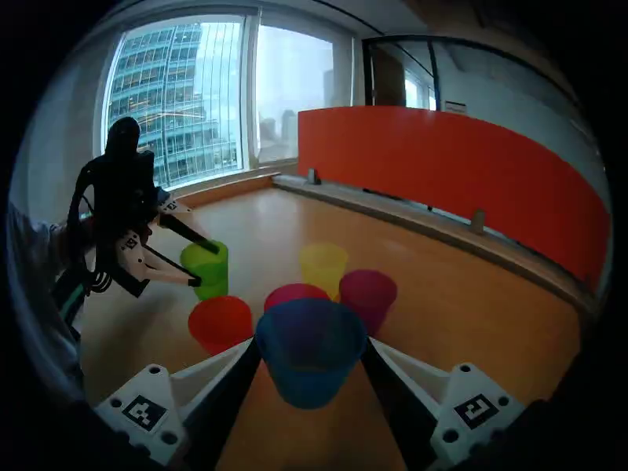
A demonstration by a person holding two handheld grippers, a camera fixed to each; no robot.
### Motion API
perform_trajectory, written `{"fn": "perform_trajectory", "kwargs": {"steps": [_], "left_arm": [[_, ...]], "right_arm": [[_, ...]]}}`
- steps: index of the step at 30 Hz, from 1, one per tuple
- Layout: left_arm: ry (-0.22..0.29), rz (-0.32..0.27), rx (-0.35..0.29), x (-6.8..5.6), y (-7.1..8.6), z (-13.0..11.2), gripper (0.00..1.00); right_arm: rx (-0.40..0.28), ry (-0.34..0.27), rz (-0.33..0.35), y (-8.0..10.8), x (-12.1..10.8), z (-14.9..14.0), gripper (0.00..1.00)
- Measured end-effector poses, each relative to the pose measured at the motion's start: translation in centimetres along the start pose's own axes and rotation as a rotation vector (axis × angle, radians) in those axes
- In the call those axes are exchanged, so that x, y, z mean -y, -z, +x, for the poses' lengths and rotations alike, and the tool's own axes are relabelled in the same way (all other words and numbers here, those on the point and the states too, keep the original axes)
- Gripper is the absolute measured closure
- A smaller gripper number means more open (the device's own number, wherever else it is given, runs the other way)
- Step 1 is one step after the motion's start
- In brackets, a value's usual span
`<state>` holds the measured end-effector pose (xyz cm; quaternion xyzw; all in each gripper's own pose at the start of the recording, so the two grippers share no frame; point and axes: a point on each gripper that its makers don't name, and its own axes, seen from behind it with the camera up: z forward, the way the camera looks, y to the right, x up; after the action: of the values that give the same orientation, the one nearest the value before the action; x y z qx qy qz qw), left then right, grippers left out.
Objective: Pour water
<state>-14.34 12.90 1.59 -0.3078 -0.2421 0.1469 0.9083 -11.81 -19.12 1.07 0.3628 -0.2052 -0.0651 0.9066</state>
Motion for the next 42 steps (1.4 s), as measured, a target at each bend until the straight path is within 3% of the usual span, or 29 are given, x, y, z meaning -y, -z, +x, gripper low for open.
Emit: {"fn": "perform_trajectory", "kwargs": {"steps": [11, 34, 38, 42], "left_arm": [[0.006, -0.008, 0.027, 0.1, -0.9, -1.1, 0.12], [0.017, -0.007, 0.032, 0.3, -0.8, -2.1, 0.12], [0.016, -0.007, 0.038, 0.4, -0.8, -2.3, 0.11], [0.011, -0.004, 0.044, 0.5, -0.8, -2.6, 0.0]], "right_arm": [[0.033, 0.011, 0.009, -1.0, 0.5, -1.3, 0.08], [0.049, 0.005, 0.014, -1.2, 1.0, -1.8, 0.08], [0.051, 0.007, 0.016, -1.3, 1.1, -1.8, 0.08], [0.052, 0.006, 0.016, -1.4, 1.1, -1.9, 0.08]]}}
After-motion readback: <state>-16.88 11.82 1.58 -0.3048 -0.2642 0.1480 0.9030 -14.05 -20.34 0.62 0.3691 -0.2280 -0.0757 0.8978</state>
